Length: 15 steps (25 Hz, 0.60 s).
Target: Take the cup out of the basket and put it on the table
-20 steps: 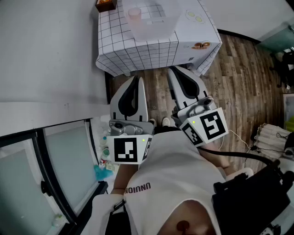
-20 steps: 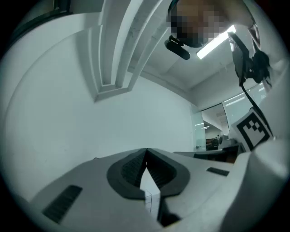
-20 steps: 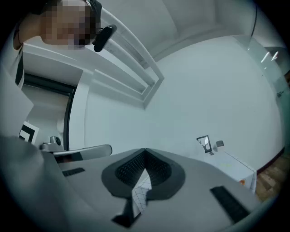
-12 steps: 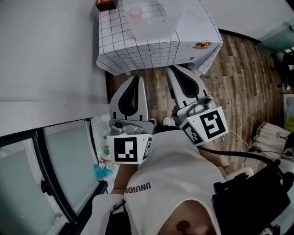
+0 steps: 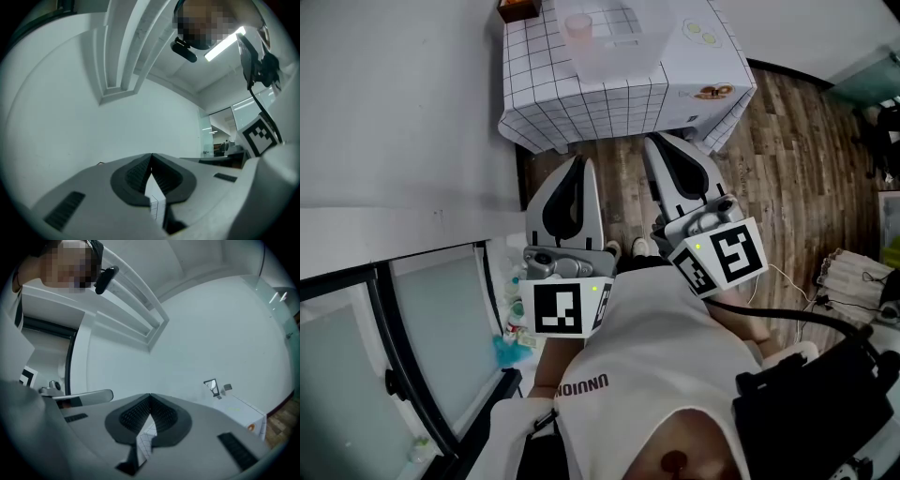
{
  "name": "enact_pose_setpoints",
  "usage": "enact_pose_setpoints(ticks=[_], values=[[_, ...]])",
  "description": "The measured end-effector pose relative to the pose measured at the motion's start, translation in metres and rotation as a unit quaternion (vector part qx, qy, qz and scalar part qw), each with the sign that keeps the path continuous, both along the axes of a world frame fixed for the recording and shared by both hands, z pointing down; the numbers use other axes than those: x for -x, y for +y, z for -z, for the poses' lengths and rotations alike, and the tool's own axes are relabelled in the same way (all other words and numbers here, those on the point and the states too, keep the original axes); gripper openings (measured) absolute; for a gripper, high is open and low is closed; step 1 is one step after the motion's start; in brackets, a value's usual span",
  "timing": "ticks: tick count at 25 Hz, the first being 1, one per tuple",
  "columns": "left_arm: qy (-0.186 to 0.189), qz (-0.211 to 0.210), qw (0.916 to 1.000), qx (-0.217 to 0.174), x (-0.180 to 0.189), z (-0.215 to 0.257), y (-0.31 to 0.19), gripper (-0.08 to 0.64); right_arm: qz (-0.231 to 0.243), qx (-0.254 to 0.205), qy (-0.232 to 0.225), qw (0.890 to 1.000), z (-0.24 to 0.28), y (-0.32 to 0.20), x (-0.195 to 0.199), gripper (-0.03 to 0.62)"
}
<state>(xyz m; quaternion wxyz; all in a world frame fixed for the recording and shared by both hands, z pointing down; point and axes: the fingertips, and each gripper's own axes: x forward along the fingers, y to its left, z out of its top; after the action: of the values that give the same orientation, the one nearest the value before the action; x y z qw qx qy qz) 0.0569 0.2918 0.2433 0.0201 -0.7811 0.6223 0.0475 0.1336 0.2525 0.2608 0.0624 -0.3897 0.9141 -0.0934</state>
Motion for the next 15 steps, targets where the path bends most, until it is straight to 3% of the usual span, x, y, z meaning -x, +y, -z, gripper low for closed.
enact_pose_setpoints(ticks=[6,15], values=[[0.007,0.011,0.9999,0.002,0.021,0.0,0.003,0.014,-0.054,0.012,-0.013,0.998,-0.001,-0.008,-0.007,0.02],[0.011,0.006,0.9998,0.013,0.043,-0.011,0.002,0.014,-0.05,0.016,0.004,0.999,-0.01,-0.007,0.017,0.02]])
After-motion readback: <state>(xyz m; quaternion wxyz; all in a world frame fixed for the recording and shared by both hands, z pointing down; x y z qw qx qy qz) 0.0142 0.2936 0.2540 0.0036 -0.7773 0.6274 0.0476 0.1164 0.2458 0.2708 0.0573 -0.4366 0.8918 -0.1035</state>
